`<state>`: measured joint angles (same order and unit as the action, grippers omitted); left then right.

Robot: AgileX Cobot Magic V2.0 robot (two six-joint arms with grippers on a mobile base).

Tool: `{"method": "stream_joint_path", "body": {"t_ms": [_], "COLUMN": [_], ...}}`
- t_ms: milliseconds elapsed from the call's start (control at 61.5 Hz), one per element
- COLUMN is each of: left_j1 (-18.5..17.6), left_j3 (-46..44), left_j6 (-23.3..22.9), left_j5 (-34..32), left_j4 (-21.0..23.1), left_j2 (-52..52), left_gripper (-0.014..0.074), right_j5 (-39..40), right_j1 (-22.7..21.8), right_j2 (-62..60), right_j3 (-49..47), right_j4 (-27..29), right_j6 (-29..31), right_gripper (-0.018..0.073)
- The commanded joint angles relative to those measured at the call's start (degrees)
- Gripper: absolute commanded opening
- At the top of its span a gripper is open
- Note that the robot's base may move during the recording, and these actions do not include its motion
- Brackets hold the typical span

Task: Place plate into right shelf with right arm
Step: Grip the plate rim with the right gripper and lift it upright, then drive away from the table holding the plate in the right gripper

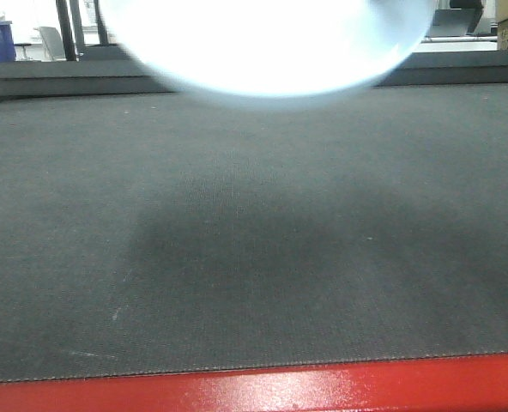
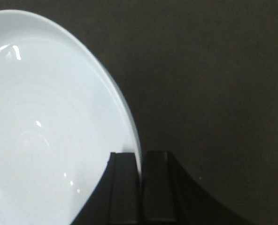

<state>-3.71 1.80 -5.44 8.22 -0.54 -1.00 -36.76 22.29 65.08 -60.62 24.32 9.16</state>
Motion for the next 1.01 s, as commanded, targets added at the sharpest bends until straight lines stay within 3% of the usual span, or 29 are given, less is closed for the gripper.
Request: {"method": "stream_joint_path", "body": {"t_ms": [0,195,455,666,991], "left_j1": [-0.38,-0.38,-0.38,-0.38,-0.38], "left_j3": [0.57,0.57,0.57,0.57,0.57], "left_j6": [-0.34,-0.34,-0.34,-0.34,-0.34], "left_j5": [-4.83,-4.83,-4.83,-4.83,-4.83], "left_j4": [0.13,0.13,0.13,0.13,0.13], "left_j2": [-0.24,-0.24,-0.24,-0.24,-0.24], "left_gripper": [-0.0047,-0.0047,-0.0047,-0.0047,-0.0047], "right_j5": [6.18,18.69,28.88,33.39,32.86], "right_j1": [-0.28,-0.28,-0.28,-0.09,-0.09], "right_j2": [-9.19,-29.35,-50.0,-55.38,-55.37], "right_j3": [0.78,12.67,27.94,34.91,35.29], "right_j4": [-0.15,-2.06,-7.93,-6.82,-5.96], "right_j6": [0.35,0.35,0.35,0.35,0.29], "right_gripper": [0.0071,0.0071,0.0071,0.0071,0.0071]}}
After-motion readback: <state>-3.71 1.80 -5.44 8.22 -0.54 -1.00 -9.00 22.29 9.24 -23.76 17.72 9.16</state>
